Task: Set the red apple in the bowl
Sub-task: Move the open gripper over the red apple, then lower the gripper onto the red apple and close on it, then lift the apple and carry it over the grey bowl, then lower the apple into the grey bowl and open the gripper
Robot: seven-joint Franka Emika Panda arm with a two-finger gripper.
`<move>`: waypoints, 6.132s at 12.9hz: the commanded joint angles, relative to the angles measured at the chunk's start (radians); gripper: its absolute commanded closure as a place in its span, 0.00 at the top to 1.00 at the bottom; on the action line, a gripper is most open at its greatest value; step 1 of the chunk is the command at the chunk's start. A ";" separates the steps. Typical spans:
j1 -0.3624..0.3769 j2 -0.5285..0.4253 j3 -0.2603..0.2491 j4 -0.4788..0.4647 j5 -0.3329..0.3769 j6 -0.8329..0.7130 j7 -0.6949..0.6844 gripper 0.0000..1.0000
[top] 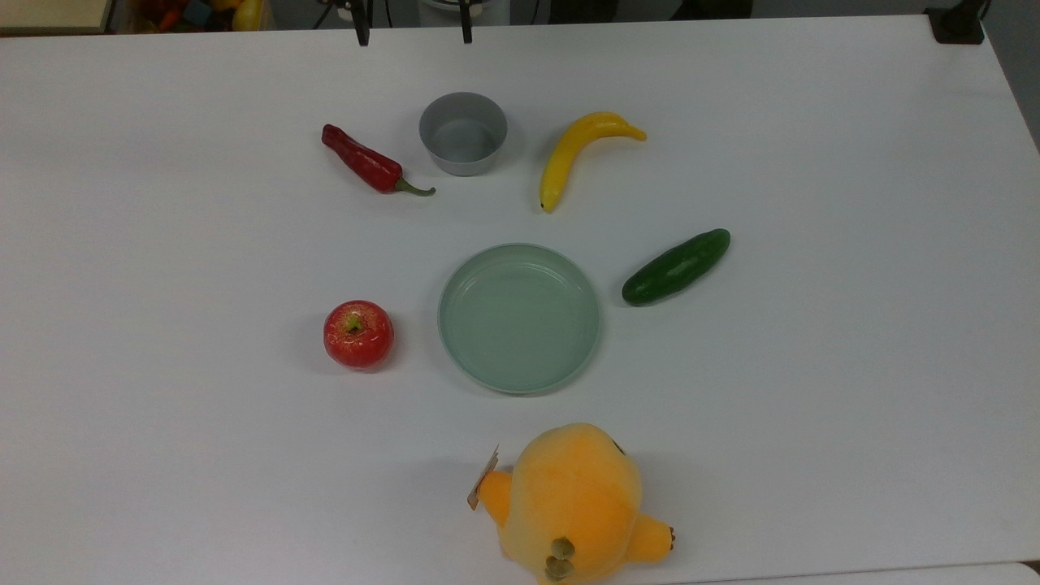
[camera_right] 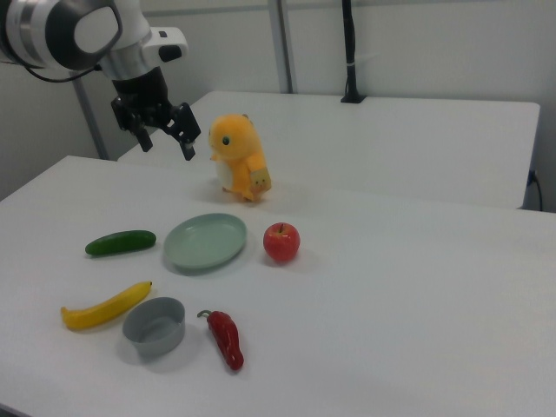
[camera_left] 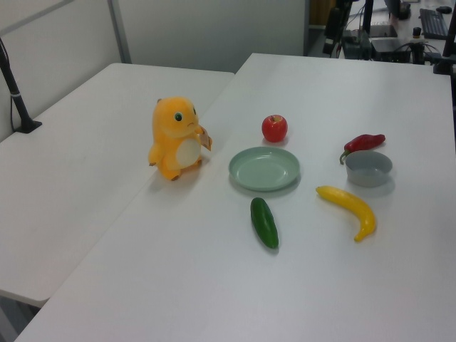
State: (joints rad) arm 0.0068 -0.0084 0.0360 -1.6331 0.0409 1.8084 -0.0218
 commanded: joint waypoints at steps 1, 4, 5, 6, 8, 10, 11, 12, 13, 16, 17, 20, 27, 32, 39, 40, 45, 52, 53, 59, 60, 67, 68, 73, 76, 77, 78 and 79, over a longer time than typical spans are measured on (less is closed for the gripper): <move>0.006 0.065 -0.014 0.028 0.014 0.057 -0.012 1.00; 0.015 0.164 -0.054 0.113 0.014 0.066 -0.012 1.00; 0.013 0.210 -0.056 0.151 0.011 0.069 -0.012 1.00; 0.013 0.255 -0.062 0.189 0.011 0.071 -0.013 1.00; 0.013 0.306 -0.071 0.210 0.010 0.136 -0.013 1.00; 0.013 0.353 -0.071 0.211 0.002 0.182 -0.015 1.00; 0.013 0.372 -0.071 0.211 0.000 0.192 -0.015 1.00; 0.013 0.393 -0.071 0.211 0.002 0.219 -0.013 1.00; 0.013 0.412 -0.071 0.211 -0.001 0.248 -0.010 1.00; 0.006 0.473 -0.071 0.205 -0.022 0.351 -0.013 1.00; 0.002 0.497 -0.071 0.203 -0.033 0.386 -0.013 1.00; -0.008 0.530 -0.071 0.190 -0.061 0.439 -0.017 1.00; -0.028 0.610 -0.067 0.182 -0.163 0.503 -0.015 1.00; -0.028 0.631 -0.061 0.177 -0.231 0.503 -0.015 1.00; -0.031 0.631 -0.044 0.154 -0.271 0.502 -0.013 0.12; -0.031 0.627 -0.044 0.154 -0.271 0.500 -0.013 0.12; -0.027 0.454 -0.044 0.124 -0.241 0.354 -0.004 0.13; 0.030 0.141 -0.042 0.030 -0.119 -0.068 -0.006 0.14; 0.045 0.111 -0.044 0.016 -0.112 -0.128 -0.010 0.14; 0.098 -0.076 -0.042 -0.250 -0.061 -0.199 -0.047 0.14; 0.114 -0.081 -0.042 -0.292 -0.059 -0.195 -0.038 0.13; 0.133 -0.087 -0.005 -0.615 -0.058 0.184 0.114 0.14; 0.133 -0.087 -0.002 -0.634 -0.058 0.233 0.132 0.14; 0.131 -0.088 -0.001 -0.675 -0.078 0.347 0.189 0.14; 0.118 -0.085 -0.001 -0.683 -0.090 0.353 0.189 0.18; 0.114 -0.085 -0.001 -0.683 -0.090 0.351 0.189 0.22; 0.111 -0.079 -0.001 -0.683 -0.090 0.351 0.189 0.30; 0.105 -0.079 0.001 -0.683 -0.090 0.347 0.189 0.39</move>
State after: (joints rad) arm 0.1221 -0.0577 0.0325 -2.2810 -0.0375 2.1295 0.1457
